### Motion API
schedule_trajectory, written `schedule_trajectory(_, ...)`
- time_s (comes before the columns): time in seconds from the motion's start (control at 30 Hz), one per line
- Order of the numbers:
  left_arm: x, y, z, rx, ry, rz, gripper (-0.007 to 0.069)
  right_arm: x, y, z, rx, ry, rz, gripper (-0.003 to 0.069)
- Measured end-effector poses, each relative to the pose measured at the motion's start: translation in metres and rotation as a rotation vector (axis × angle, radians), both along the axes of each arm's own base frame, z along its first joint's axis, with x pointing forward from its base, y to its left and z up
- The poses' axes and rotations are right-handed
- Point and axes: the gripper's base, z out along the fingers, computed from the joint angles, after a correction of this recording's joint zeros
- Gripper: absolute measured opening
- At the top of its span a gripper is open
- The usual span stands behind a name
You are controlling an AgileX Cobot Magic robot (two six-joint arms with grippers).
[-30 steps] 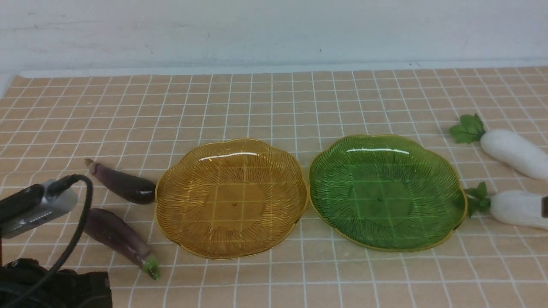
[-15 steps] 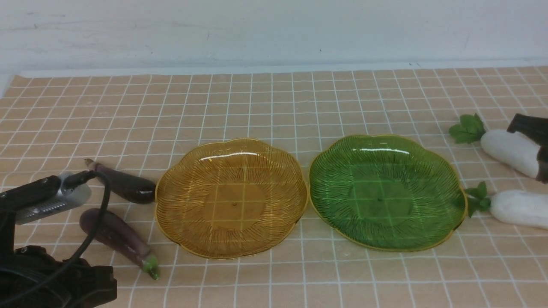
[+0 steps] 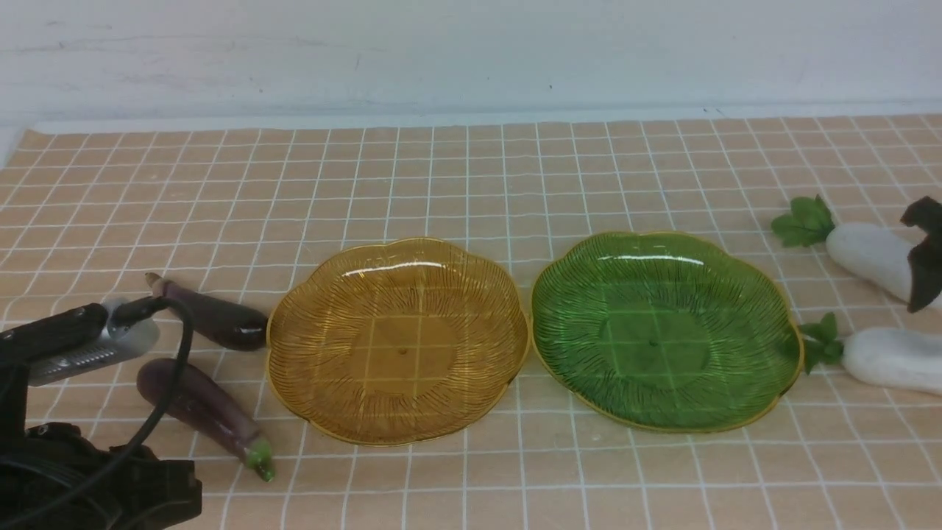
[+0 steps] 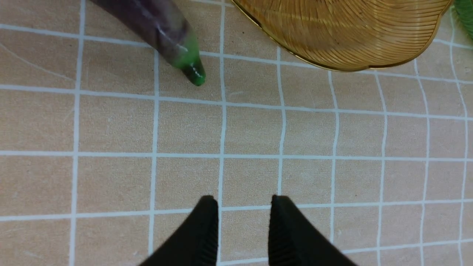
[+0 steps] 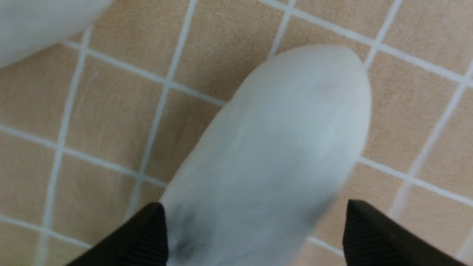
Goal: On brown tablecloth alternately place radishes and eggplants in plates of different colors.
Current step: 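Place the white radish on the plate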
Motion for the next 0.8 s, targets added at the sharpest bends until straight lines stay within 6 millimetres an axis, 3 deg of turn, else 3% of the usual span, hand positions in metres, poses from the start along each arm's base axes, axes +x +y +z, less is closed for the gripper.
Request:
schedule_trajectory(0.17,-0.002,-0.001,-0.001,-0.003,0.023,-0.012,0.0185,0.008,-0.001,-0.026,0.001,0.029,0.060,0.0552)
schedule_trajectory(0.27,-0.002,-0.001,-0.001,-0.003,0.023,-0.012,0.0185,0.009,-0.001,-0.026,-0.002,0.038,0.152,0.0468)
schedule_trajectory(0.37,-0.002,-0.001,-0.001,-0.003,0.024,-0.012,0.0185,0.013,-0.002,-0.020,0.003,0.030,0.216,0.0458)
schedule_trajectory(0.5,-0.002,-0.001,-0.001,-0.003,0.024,-0.012,0.0185,0.024,-0.001,0.003,0.011,-0.014,0.369,0.0460)
schedule_trajectory(0.6,-0.002,-0.001,-0.001,-0.003,0.024,-0.012,0.0185,0.032,0.013,0.040,0.028,-0.085,0.573,0.0460)
schedule_trajectory(0.7,-0.002,-0.001,-0.001,-0.004,0.024,-0.012,0.0185,0.032,0.035,0.065,0.032,-0.149,0.716,0.0460)
schedule_trajectory(0.8,-0.002,-0.001,-0.001,-0.004,0.024,-0.012,0.0185,0.030,0.071,0.082,0.036,-0.201,0.876,0.0460)
